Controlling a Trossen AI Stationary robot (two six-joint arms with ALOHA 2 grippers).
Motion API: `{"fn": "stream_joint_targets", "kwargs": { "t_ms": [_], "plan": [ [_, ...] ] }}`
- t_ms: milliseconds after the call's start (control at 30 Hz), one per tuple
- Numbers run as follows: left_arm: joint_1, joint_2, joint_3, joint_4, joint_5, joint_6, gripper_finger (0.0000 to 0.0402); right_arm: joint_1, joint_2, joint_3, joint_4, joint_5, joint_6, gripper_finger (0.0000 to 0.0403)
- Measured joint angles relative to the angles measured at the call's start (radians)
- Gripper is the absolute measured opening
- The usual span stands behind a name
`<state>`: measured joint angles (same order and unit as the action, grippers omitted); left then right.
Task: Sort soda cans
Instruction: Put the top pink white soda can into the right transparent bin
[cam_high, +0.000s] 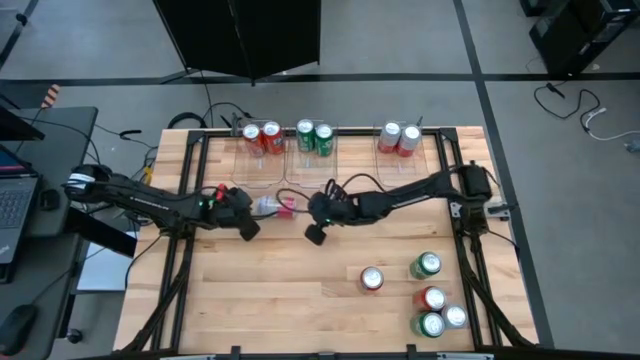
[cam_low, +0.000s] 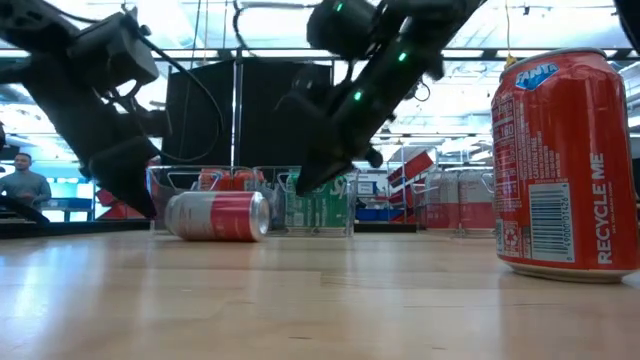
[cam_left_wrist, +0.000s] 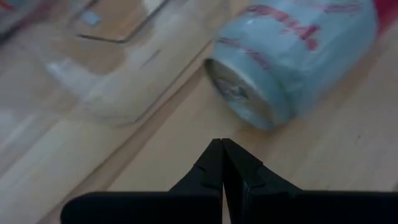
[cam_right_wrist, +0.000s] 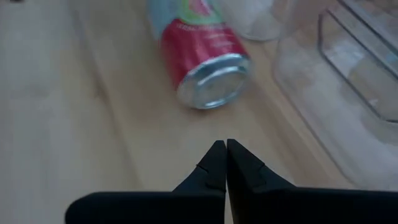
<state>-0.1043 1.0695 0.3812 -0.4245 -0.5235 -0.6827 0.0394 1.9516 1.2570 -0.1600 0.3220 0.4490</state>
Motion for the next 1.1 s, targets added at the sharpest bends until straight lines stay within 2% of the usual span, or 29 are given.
{"fn": "stream_joint_targets", "kwargs": {
  "t_ms": [200,367,667,900,1100],
  "plan": [
    [0.000,-0.003,-0.075,0.241,0.042,0.073,0.0003,-0.031,0.103,0.052,0.060,0.002,-0.006,0.0000],
    [0.000,-0.003,-0.100,0.351,0.065,0.118,0.0003,-0.035,0.155,0.081,0.092,-0.009,-0.021,0.0000],
    [0.000,-0.029,-0.100,0.388,0.066,0.174,0.0003,-0.023,0.143,0.086,0.066,-0.024,-0.026,0.0000],
    [0.000,-0.031,-0.100,0.349,0.074,0.152,0.0003,-0.009,0.054,0.088,-0.081,0.155,0.022,0.0000],
    [-0.002,-0.026,-0.107,0.362,0.074,0.129,0.0003,-0.054,0.093,0.087,-0.074,0.139,0.062,0.0000]
  ]
}}
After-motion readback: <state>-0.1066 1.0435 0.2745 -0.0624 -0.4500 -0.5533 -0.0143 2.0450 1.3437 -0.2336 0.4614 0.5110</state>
